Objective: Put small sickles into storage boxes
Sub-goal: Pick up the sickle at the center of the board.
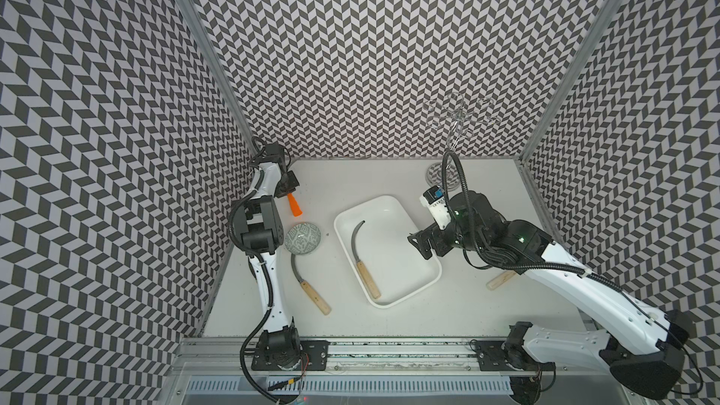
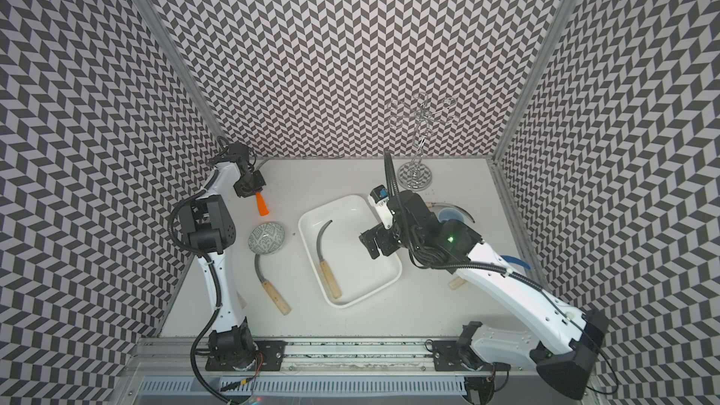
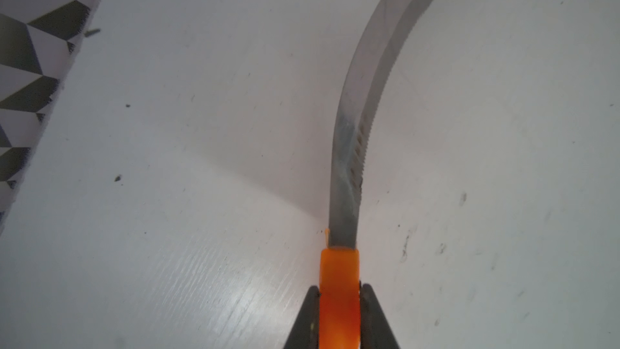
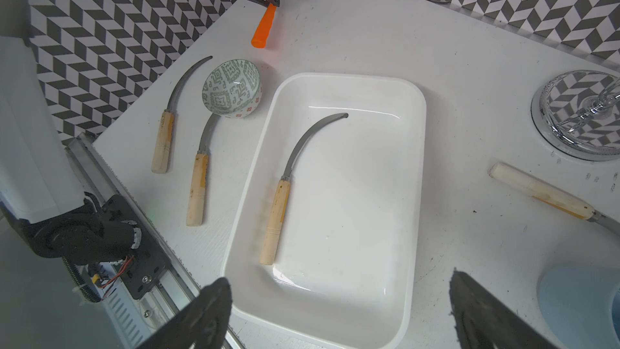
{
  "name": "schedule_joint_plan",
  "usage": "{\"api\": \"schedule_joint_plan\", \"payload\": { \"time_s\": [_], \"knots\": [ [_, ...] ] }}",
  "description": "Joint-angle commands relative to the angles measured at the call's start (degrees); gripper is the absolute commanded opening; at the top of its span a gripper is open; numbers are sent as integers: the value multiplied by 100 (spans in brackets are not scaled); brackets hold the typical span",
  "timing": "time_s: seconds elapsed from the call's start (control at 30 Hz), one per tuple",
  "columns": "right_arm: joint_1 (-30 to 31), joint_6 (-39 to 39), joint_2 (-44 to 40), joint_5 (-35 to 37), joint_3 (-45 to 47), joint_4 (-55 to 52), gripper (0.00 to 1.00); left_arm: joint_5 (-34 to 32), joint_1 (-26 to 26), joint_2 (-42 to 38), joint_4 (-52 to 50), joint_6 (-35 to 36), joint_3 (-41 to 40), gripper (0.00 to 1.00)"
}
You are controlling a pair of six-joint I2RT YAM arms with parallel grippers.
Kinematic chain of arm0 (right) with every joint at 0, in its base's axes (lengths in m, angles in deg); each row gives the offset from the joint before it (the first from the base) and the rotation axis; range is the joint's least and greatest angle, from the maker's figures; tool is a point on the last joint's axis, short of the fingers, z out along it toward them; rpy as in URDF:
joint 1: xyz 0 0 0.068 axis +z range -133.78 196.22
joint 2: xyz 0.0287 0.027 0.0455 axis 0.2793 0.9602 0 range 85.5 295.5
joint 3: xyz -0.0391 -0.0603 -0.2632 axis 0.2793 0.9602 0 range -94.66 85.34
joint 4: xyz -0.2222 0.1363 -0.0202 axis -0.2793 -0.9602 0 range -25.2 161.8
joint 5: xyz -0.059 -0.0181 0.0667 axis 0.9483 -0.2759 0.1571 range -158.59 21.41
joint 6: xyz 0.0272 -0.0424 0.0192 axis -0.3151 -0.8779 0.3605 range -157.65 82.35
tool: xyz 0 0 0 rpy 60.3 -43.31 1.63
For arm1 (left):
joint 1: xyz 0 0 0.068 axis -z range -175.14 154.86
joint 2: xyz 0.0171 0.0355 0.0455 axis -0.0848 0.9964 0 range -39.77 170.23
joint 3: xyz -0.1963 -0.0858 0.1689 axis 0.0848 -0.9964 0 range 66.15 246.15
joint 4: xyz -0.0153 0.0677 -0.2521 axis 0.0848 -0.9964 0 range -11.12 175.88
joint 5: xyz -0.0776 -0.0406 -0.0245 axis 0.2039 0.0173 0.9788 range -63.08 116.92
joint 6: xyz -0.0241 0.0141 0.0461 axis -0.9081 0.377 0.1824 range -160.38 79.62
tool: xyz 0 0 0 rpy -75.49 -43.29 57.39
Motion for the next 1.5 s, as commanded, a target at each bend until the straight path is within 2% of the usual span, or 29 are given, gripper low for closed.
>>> {"api": "schedule_joint_plan", "payload": {
  "time_s": [0.0,0.3,0.47,0.67,0.97,1.2,1.47],
  "knots": [
    [-15,-19,-103,-124,58,157,100,174,-54,-30,-38,-144,335,8],
    [-41,-110,-155,117,45,101,100,364,-28,-334,0,-408,66,8],
    [-240,-127,-176,48,56,100,100,434,-10,-792,256,-394,-407,8],
    [-348,-226,-276,-38,176,91,100,648,6,-1133,305,-484,-505,8],
    [-836,-287,-383,-194,165,60,100,662,484,-1637,425,-604,-905,8],
    [-868,-152,-439,-400,268,50,100,769,822,-2179,486,-844,-1229,8],
    [-864,-5,-626,-403,421,-111,100,796,1164,-3110,587,-1107,-2090,8]
  ]
}}
